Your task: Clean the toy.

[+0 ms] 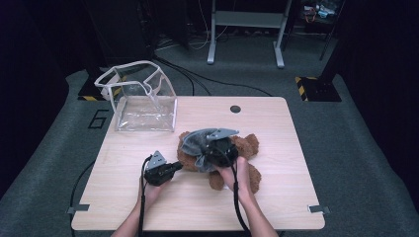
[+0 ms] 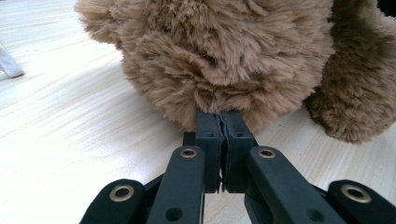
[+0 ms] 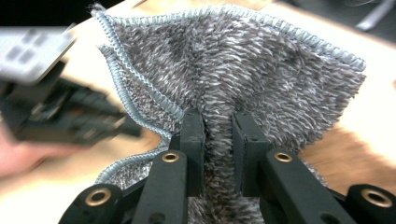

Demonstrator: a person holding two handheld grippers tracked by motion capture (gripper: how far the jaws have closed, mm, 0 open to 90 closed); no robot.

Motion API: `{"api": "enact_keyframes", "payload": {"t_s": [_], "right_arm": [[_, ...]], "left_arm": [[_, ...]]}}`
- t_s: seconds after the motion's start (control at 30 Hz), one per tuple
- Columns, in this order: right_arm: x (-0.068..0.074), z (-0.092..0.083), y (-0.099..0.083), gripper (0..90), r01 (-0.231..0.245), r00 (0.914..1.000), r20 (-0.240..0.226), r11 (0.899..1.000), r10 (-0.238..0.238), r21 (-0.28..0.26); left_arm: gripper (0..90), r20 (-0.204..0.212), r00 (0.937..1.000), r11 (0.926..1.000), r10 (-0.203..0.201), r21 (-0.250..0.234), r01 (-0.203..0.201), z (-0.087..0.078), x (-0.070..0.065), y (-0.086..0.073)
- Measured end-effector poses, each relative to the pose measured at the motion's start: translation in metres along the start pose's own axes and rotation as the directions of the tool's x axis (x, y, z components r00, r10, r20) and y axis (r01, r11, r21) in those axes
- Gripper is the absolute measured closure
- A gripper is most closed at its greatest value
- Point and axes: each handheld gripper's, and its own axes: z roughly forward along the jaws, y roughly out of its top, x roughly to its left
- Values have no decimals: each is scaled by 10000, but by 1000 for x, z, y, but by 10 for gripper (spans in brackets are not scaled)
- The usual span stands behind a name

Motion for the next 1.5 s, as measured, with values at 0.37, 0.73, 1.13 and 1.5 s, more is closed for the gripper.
{"api": "enact_keyframes", "payload": {"t_s": [0.37,0.73,1.13,1.5], "right_arm": [[-40,23,16,766,-501,9919,1200,9965,418,669],[-53,18,13,767,-573,9825,1813,9956,430,743],[-46,46,32,766,-27,9907,1341,9846,-211,1750],[-85,23,19,766,-394,9708,2395,9756,-138,2159]], "left_arm": [[877,2,10000,10000,-44,-23,44,0,0,0],[882,-4,10000,10000,-41,-51,41,0,-1,0],[882,-3,10000,10000,38,-16,-38,0,-1,0],[882,15,10000,10000,35,-28,-35,0,-1,0]]}}
